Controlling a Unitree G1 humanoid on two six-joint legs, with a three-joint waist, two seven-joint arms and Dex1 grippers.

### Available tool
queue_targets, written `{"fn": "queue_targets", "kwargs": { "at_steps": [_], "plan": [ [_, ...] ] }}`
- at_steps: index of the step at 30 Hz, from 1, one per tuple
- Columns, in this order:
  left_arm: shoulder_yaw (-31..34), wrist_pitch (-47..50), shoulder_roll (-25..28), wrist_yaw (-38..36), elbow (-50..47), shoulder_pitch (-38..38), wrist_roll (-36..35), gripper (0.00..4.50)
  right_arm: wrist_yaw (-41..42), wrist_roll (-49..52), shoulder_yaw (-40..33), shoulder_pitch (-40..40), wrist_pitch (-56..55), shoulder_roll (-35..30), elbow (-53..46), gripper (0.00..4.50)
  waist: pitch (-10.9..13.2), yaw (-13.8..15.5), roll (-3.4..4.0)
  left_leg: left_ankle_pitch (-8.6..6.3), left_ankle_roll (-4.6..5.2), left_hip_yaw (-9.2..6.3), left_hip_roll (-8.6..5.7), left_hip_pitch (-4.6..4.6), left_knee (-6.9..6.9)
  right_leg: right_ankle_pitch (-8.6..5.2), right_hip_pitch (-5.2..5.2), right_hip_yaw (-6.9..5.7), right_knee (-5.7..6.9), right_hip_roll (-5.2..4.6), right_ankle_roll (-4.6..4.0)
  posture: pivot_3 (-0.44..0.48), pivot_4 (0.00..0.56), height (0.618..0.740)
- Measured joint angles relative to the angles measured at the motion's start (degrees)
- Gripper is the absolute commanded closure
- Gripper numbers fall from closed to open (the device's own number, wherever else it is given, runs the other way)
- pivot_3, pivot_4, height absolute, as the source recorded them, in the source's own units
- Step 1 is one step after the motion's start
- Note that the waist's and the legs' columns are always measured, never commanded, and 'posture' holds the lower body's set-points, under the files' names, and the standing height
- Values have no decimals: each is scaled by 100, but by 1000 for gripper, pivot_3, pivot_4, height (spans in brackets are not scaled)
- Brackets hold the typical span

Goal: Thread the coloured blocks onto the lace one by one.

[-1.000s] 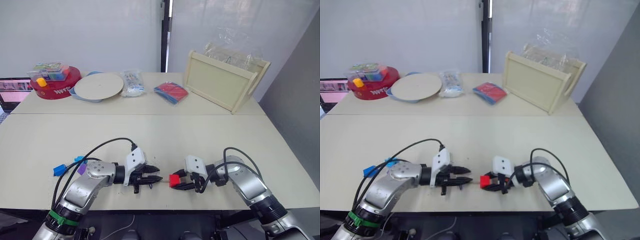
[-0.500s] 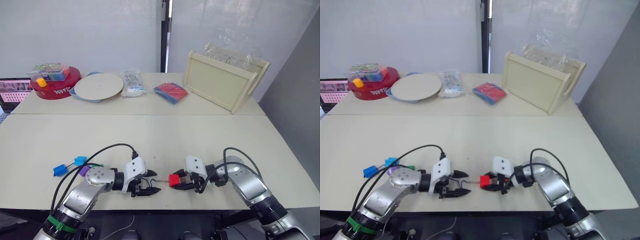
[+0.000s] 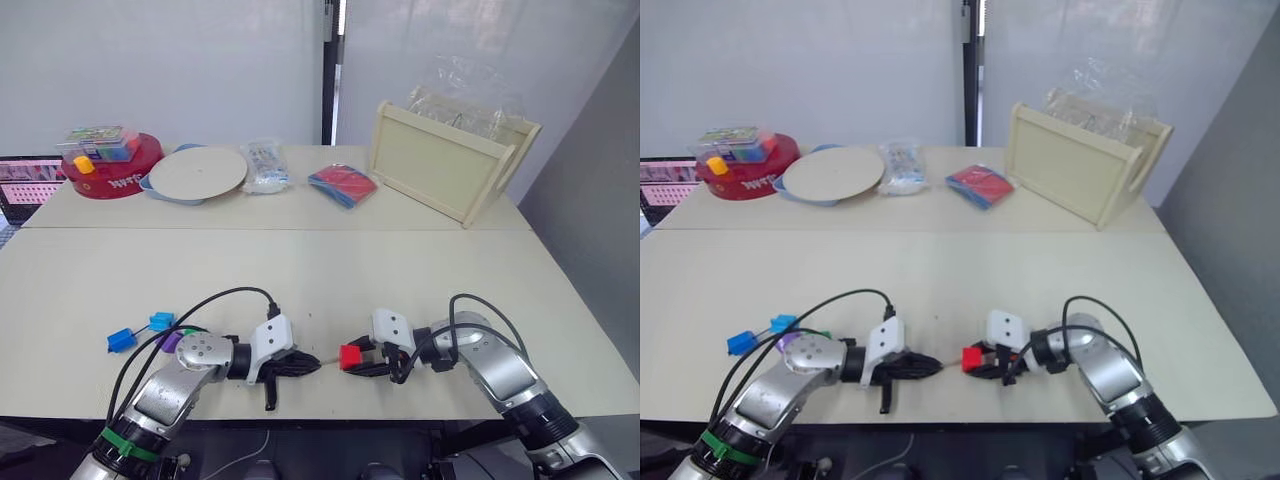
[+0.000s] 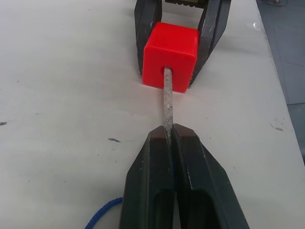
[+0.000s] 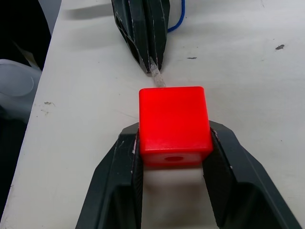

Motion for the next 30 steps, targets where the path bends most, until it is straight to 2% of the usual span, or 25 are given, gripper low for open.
{"fn": "queue_targets", "kwargs": {
  "at_steps": [18, 30],
  "plan": [
    [-139, -3, -95, -108, 97, -218, 146, 4500, 139, 22, -9, 14, 54, -149, -120, 3329, 0, 27, 0, 0, 0, 0, 0, -1, 1, 0, 0, 0, 0, 0, 0, 0, 150, 740],
    [-147, 87, -46, -235, 20, -234, 143, 4500, 390, 303, -1, -66, 690, -121, -101, 3329, 0, 37, 0, 0, 0, 0, 0, -1, 1, 0, -1, 0, 0, 1, 0, 0, 150, 740]
  ]
}}
